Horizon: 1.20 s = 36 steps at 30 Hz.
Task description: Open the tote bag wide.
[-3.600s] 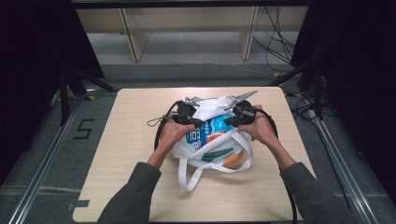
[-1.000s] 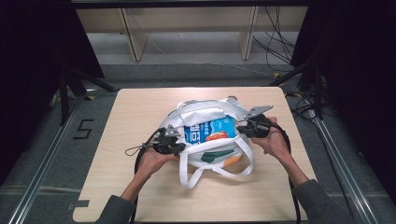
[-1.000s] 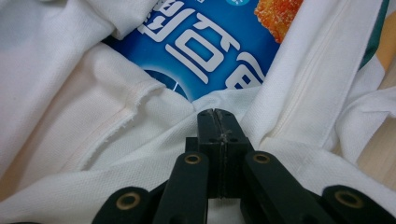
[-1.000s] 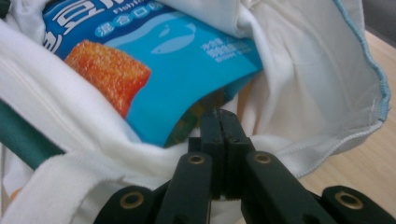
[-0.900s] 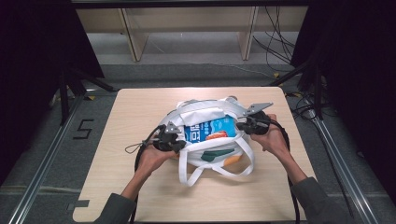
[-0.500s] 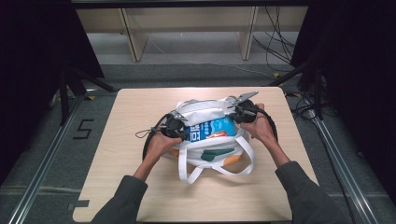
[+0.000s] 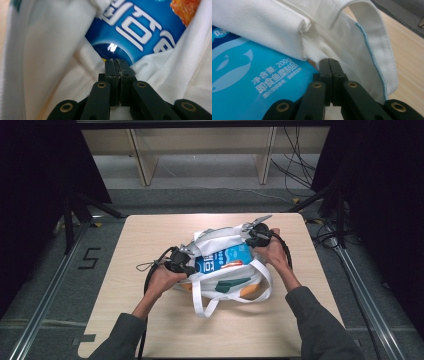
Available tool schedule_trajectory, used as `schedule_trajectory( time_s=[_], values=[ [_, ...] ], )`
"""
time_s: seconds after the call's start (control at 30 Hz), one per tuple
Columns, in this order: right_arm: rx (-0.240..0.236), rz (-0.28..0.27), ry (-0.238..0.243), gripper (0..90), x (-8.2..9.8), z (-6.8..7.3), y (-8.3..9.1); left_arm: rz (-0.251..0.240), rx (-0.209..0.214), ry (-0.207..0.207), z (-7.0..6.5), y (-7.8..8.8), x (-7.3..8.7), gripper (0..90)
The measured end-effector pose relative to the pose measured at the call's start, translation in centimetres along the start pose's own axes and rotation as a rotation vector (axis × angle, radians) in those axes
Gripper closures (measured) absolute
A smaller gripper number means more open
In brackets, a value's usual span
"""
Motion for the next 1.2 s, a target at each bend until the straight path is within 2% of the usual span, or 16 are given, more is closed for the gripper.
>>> schedule_trajectory(
  time_s=[0.03,0.07,0.2,0.3,0.4,0.43,0.47,0.5,0.63,0.7,0.73,0.87,0.97,1.07,1.13,1.2],
  values=[
    [0.012,-0.030,0.012,90.0,-0.1,0.1,0.3,-0.013,0.000,0.004,0.0,0.1,-0.5,84.9],
    [0.008,-0.035,0.020,90.0,-0.1,0.4,1.0,-0.025,-0.024,-0.010,0.2,0.1,-1.0,83.6],
    [-0.066,-0.067,0.069,90.0,0.4,2.3,3.2,-0.038,-0.049,0.019,1.1,-0.6,-3.2,84.3],
    [-0.143,-0.067,0.088,90.0,1.5,3.7,4.7,-0.056,-0.052,0.071,2.0,-1.7,-4.4,85.4],
    [-0.199,-0.064,0.149,90.0,2.6,4.4,5.4,-0.044,-0.073,0.086,2.8,-2.5,-5.2,87.3],
    [-0.218,-0.039,0.149,90.0,3.2,4.6,5.5,-0.034,-0.096,0.094,3.1,-2.8,-5.2,87.7],
    [-0.219,-0.016,0.114,90.0,3.8,4.9,5.7,-0.025,-0.112,0.089,3.5,-3.0,-5.2,88.6],
    [-0.232,-0.019,0.141,90.0,4.2,4.8,5.8,-0.020,-0.134,0.097,3.8,-3.2,-5.2,89.0],
    [-0.247,0.031,0.130,90.0,6.3,5.2,6.3,-0.003,-0.167,0.083,4.5,-3.7,-5.2,89.1],
    [-0.247,0.056,0.151,90.0,7.1,5.0,6.2,0.009,-0.175,0.092,4.9,-4.0,-5.2,89.1],
    [-0.258,0.057,0.129,90.0,7.4,5.1,6.2,0.014,-0.189,0.089,5.2,-4.1,-5.2,89.2],
    [-0.266,0.045,0.124,90.0,7.8,5.0,6.0,0.025,-0.206,0.098,5.1,-4.3,-5.3,89.1],
    [-0.257,0.034,0.117,90.0,7.6,5.0,6.3,-0.024,-0.178,0.108,4.4,-3.2,-5.4,85.7],
    [-0.266,-0.019,0.097,90.0,6.9,4.8,6.9,-0.066,-0.138,0.086,3.4,-1.5,-5.2,84.5],
    [-0.267,-0.053,0.088,90.0,6.4,4.4,7.4,-0.102,-0.075,0.093,2.3,-0.7,-4.9,84.1],
    [-0.257,-0.065,0.092,90.0,5.9,4.0,7.9,-0.096,-0.040,0.064,1.1,-0.2,-4.2,83.6]
  ],
)
Point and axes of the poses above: each handheld gripper's, and its own axes: y roughly backward along the jaws, x roughly out of its underside, z roughly to its left, the point moved 4 cm from there along -y, roughly forward along the jaws, and after that the axes turned 9 degrees about -y, right-handed, at the moved point
